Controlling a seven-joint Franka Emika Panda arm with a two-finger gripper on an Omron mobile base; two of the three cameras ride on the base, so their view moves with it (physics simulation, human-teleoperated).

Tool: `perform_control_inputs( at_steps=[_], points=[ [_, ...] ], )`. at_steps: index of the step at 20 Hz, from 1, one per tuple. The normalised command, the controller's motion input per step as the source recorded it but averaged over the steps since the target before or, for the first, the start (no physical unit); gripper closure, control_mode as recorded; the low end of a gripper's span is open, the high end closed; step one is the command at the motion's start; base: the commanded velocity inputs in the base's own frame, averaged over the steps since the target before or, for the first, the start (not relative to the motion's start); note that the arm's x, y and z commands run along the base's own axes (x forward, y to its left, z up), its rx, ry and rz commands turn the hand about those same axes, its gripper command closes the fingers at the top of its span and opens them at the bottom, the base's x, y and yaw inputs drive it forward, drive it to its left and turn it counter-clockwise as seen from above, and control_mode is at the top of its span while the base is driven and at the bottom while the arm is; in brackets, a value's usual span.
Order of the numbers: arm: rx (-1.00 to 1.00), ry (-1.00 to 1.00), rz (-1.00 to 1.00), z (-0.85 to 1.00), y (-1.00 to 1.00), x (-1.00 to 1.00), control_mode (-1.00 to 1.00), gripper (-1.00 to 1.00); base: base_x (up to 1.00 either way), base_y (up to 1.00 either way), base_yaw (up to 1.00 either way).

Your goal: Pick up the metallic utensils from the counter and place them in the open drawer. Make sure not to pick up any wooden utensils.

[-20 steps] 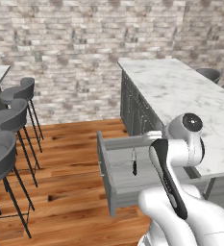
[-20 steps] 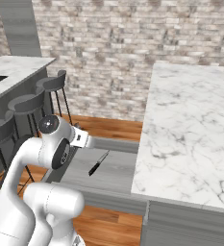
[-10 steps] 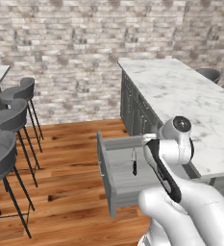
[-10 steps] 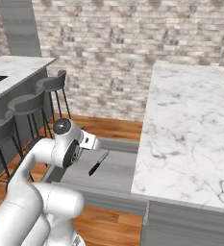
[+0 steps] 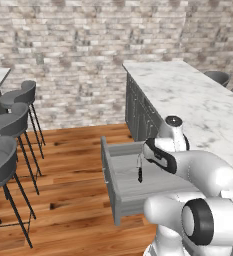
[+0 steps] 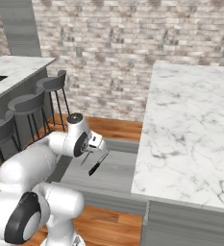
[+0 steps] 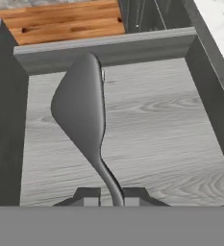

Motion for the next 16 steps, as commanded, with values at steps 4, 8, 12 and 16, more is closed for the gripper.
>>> perform_control_inputs(
  at_steps=[4, 8, 12, 16],
  points=[
    [0.00, 0.00, 0.00, -0.48, -0.23, 0.00, -1.00, 1.00, 0.00, 0.00, 0.00],
    [0.00, 0.00, 0.00, -0.61, -0.19, 0.00, -1.00, 1.00, 0.00, 0.00, 0.00],
    [0.00, 0.00, 0.00, -0.67, -0.03, 0.02, -1.00, 1.00, 0.00, 0.00, 0.00],
    [0.00, 0.01, 0.00, -0.46, -0.16, 0.21, -1.00, 1.00, 0.00, 0.00, 0.00]
  ],
)
